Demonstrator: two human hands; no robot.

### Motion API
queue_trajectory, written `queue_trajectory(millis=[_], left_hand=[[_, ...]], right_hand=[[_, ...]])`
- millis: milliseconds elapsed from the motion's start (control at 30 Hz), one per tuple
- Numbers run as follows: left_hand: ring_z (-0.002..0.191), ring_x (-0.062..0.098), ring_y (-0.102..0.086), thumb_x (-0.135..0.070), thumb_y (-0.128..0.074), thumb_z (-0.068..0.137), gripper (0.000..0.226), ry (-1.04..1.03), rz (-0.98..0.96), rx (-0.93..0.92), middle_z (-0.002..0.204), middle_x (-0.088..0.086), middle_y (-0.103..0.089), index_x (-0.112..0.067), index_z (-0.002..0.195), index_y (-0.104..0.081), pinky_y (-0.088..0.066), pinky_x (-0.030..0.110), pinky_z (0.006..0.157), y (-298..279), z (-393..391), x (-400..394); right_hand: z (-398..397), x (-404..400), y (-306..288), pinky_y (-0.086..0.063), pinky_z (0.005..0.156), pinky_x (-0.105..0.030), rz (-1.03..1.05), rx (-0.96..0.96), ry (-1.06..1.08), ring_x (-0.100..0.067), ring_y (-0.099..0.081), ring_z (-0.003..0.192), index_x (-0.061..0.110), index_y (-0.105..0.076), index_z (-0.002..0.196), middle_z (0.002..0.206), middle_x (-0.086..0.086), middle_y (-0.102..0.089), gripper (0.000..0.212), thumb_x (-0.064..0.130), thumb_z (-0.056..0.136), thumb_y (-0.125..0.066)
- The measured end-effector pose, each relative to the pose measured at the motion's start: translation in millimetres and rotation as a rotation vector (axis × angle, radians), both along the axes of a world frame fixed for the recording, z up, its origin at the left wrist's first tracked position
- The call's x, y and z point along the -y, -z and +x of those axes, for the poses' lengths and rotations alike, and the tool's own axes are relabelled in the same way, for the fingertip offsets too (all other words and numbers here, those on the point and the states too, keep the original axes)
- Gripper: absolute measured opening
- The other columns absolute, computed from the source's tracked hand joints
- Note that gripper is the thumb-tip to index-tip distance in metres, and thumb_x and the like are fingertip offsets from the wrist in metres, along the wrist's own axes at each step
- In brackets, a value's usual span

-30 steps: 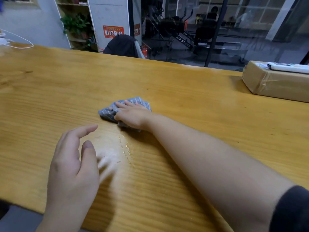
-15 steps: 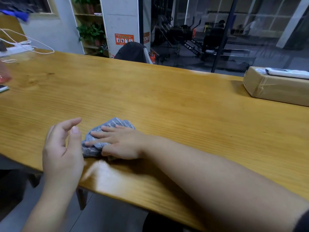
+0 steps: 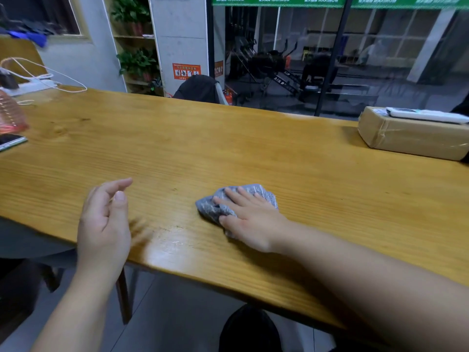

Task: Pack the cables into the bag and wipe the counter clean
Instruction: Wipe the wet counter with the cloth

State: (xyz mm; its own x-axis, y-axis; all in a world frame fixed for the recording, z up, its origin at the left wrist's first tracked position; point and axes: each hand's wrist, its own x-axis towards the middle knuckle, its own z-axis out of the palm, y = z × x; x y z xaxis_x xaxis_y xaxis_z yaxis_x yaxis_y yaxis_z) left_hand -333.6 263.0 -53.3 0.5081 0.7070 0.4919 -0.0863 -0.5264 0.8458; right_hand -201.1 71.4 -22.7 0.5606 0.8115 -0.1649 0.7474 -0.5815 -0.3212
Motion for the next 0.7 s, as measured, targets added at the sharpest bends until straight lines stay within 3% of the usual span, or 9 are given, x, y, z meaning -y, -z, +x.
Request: queue_trajectory(millis=[67, 167, 300, 333, 433, 500, 600, 700], left_hand=[[0.108, 0.0, -0.051, -0.028, -0.037, 0.094, 0.03, -0.011, -0.035, 0.019, 0.115, -0.013, -0.057, -0.053, 0.095, -0.054, -0.035, 0.018, 0.09, 1.6, 0.8, -1.6], [0.112, 0.004, -0.051, -0.029, -0.039, 0.09, 0.029, -0.009, -0.112, 0.061, 0.114, -0.017, -0.058, -0.051, 0.094, -0.058, -0.04, 0.032, 0.1, 6.2, 3.2, -9.4], [0.114, 0.006, -0.052, -0.026, -0.038, 0.084, 0.035, -0.001, -0.132, 0.0, 0.119, -0.016, -0.058, -0.051, 0.096, -0.058, -0.04, 0.041, 0.105, 15.2, 8.1, -21.8], [0.114, 0.008, -0.053, -0.027, -0.037, 0.082, 0.036, 0.009, -0.138, -0.01, 0.119, -0.015, -0.058, -0.052, 0.097, -0.059, -0.041, 0.041, 0.104, 16.3, 9.2, -23.4], [0.106, 0.003, -0.053, -0.023, -0.036, 0.08, 0.039, 0.031, -0.141, -0.034, 0.118, -0.012, -0.058, -0.053, 0.093, -0.058, -0.042, 0.018, 0.093, 14.4, 13.1, -23.4], [0.108, 0.001, -0.053, -0.019, -0.036, 0.08, 0.04, 0.027, -0.163, 0.004, 0.113, -0.015, -0.06, -0.049, 0.092, -0.06, -0.041, 0.025, 0.098, 13.3, 13.7, -22.2], [0.117, 0.011, -0.055, -0.014, -0.036, 0.084, 0.04, 0.068, -0.237, 0.08, 0.108, -0.019, -0.063, -0.041, 0.095, -0.063, -0.045, 0.039, 0.097, 12.0, 9.2, -20.7], [0.115, 0.012, -0.056, -0.018, -0.036, 0.088, 0.035, 0.094, -0.235, 0.128, 0.109, -0.016, -0.063, -0.039, 0.094, -0.063, -0.05, 0.033, 0.093, 12.3, 4.3, -21.6]], right_hand=[[2.0, -19.1, 3.0, 0.007, 0.118, -0.038, -0.018, 0.02, 0.075, -0.016, 0.013, 0.147, 0.034, -0.006, 0.151, 0.161, 0.004, 0.007, 0.055, 0.043, 0.099, -0.019], [3.7, -51.2, 3.3, 0.006, 0.119, -0.043, -0.027, 0.013, 0.115, -0.022, 0.012, 0.148, 0.032, -0.007, 0.152, 0.161, 0.0, 0.006, 0.056, 0.047, 0.098, -0.013], [-1.6, -83.6, -4.7, 0.003, 0.119, -0.047, -0.034, 0.01, 0.046, -0.029, 0.007, 0.148, 0.024, -0.011, 0.152, 0.161, -0.006, 0.003, 0.053, 0.031, 0.101, -0.025], [-3.3, -89.9, -6.9, 0.002, 0.119, -0.048, -0.044, 0.018, 0.028, -0.03, 0.006, 0.148, 0.021, -0.013, 0.151, 0.161, -0.007, 0.002, 0.054, 0.026, 0.1, -0.028], [-9.0, -107.7, -10.0, 0.003, 0.12, -0.044, 0.023, -0.079, 0.045, -0.026, 0.003, 0.148, 0.017, -0.02, 0.15, 0.161, -0.003, -0.002, 0.05, 0.022, 0.1, -0.025], [-13.2, -117.0, -8.8, 0.005, 0.119, -0.04, 0.084, -0.164, 0.077, -0.021, 0.003, 0.149, 0.02, -0.017, 0.151, 0.161, 0.003, -0.004, 0.05, 0.028, 0.102, -0.015], [-17.8, -128.7, -5.7, 0.005, 0.119, -0.043, 0.015, -0.091, 0.008, -0.024, 0.005, 0.148, 0.024, -0.015, 0.151, 0.161, 0.002, -0.002, 0.049, 0.029, 0.102, -0.016], [-31.2, -135.1, -1.5, 0.008, 0.118, -0.045, -0.035, -0.024, -0.054, -0.024, 0.008, 0.148, 0.033, -0.012, 0.151, 0.161, 0.003, 0.002, 0.051, 0.035, 0.101, -0.024]])
